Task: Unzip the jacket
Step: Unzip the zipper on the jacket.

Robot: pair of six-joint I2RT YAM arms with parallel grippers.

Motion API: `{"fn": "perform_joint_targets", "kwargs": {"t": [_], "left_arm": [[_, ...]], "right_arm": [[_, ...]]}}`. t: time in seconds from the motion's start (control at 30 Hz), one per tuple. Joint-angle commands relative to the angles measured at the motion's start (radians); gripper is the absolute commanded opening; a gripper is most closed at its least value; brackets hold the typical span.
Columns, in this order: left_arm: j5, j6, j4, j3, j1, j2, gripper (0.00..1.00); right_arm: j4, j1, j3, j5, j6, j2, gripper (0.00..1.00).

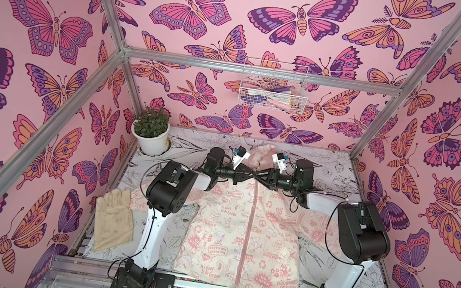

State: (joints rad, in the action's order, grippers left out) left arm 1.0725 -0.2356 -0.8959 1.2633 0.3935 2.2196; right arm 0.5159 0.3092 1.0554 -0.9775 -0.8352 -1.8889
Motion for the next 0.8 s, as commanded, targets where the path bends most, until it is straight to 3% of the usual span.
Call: {"fn": "perform_joint_targets", "kwargs": {"t": [0.0,0.23,0.77], "left_arm": [[0.01,0.018,-0.004,-0.016,0.006,-0.045,0.0],[0.009,0.028,0.004,-0.014,0.011,-0.046,0.0],[0.005,0.053,0.039,-0.01,0.02,-0.046,0.0]], "right_arm": [[-0.098,-0.007,0.043,-0.013,0.07,0.006,0.48],[-0.128,-0.011,0.061,-0.013,0.093,0.001,0.47],[-0.079,-0.01,0.086,-0.023,0.047,-0.029,0.35]]}}
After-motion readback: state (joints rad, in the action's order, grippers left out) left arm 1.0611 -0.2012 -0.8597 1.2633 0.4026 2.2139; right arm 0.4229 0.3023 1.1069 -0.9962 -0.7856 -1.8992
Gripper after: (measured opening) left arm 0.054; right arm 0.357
